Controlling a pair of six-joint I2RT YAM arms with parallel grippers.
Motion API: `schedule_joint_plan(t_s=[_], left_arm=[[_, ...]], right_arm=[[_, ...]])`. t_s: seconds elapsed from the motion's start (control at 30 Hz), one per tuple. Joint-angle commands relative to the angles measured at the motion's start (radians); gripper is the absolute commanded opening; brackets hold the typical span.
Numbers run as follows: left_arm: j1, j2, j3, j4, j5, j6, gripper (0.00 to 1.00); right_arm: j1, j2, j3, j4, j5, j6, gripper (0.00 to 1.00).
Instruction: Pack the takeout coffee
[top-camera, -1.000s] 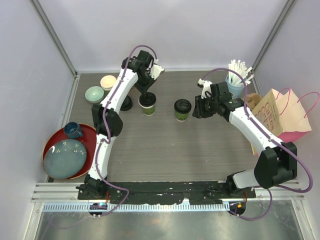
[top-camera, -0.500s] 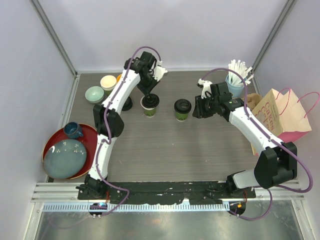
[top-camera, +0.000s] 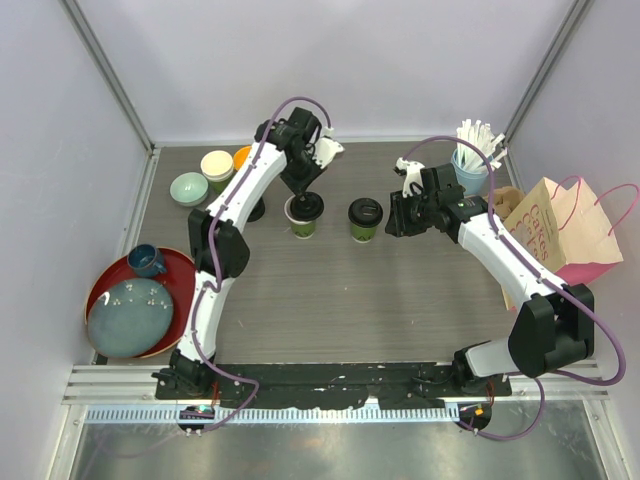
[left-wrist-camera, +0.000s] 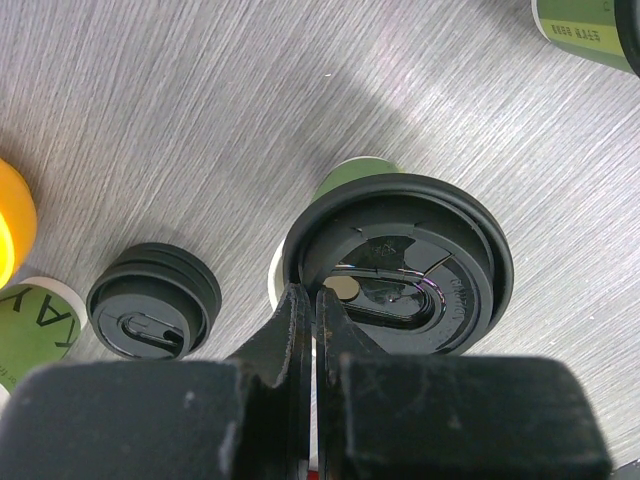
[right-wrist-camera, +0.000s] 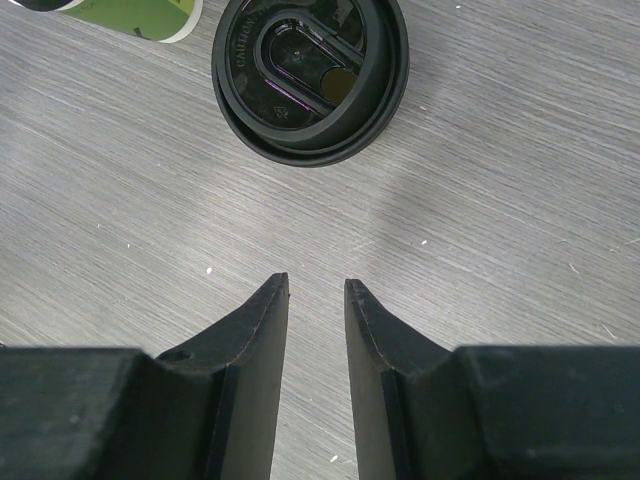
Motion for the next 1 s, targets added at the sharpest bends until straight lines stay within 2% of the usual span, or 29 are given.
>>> schedule_joint_plan(t_s=[0.0, 0.23, 0.5, 0.67, 0.97], left_arm=[[-0.010, -0.023, -0.053, -0.189, 0.041, 0.014, 0.00], [-0.010, -0.064, -0.076, -0.179, 0.038, 0.018, 0.00], [-0.009, -0.069, 0.051, -0.203, -0.025, 0.022, 0.00], [-0.003, -0.095, 0.045, -0.203, -0.043, 0.034, 0.00], [0.002, -0.051, 0.030, -0.226, -0.039, 0.044, 0.00]], right_arm=[[0.008, -0.014, 0.036, 0.007, 0.000, -0.012, 0.35], [0.009, -0.014, 0.040, 0.002, 0.000, -0.012, 0.35], [0.011, -0.017, 0.036, 0.001, 0.002, -0.014, 0.35], [0.011, -0.022, 0.034, 0.001, 0.000, -0.014, 0.35], [0.014, -0.025, 0.030, -0.001, 0.003, -0.015, 0.35]])
